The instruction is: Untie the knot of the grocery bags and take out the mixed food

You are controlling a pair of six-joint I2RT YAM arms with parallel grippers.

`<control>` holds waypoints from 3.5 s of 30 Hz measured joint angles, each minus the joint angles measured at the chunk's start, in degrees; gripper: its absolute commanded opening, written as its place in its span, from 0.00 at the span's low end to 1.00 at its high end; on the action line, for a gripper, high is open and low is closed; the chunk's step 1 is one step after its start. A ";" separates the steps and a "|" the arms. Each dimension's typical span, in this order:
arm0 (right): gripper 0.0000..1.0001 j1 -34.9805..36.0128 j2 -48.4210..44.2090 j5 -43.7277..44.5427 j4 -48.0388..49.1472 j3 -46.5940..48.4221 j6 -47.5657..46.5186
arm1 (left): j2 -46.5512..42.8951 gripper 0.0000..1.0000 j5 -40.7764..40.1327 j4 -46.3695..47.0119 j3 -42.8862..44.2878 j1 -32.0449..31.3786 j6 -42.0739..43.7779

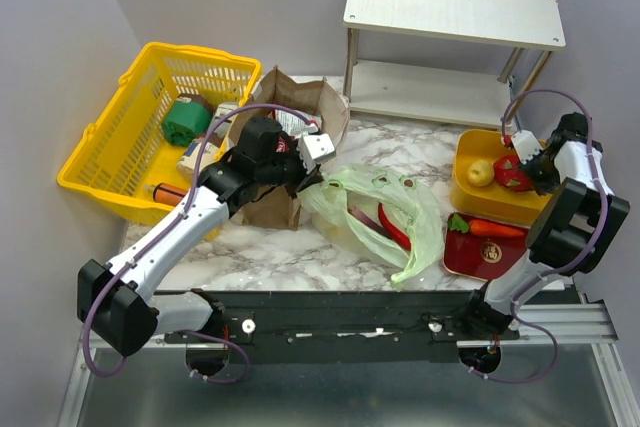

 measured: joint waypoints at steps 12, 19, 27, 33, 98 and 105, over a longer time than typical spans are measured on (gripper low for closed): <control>1.00 0.00 0.42 -3.72 6.32 2.14 8.20 | 3.15 0.00 0.02 -0.15 0.17 0.00 -0.07; 1.00 2.08 -17.70 -14.25 4.13 1.42 18.40 | 4.07 0.00 -0.02 -1.68 1.88 0.00 1.01; 1.00 17.11 -26.21 -18.93 -5.03 -1.73 22.77 | 5.73 0.00 0.07 -5.09 6.93 0.00 3.89; 1.00 27.34 -18.91 -17.92 -12.79 -3.76 19.02 | 9.31 0.00 -0.09 -8.22 13.25 0.00 6.82; 0.85 35.36 -46.21 -53.44 -8.24 -6.67 13.97 | 45.97 0.00 -28.89 -22.45 62.82 -17.33 0.61; 0.82 37.00 -44.48 -53.20 -3.93 -11.61 16.50 | 45.75 0.56 -35.15 -22.45 55.23 -15.43 -1.79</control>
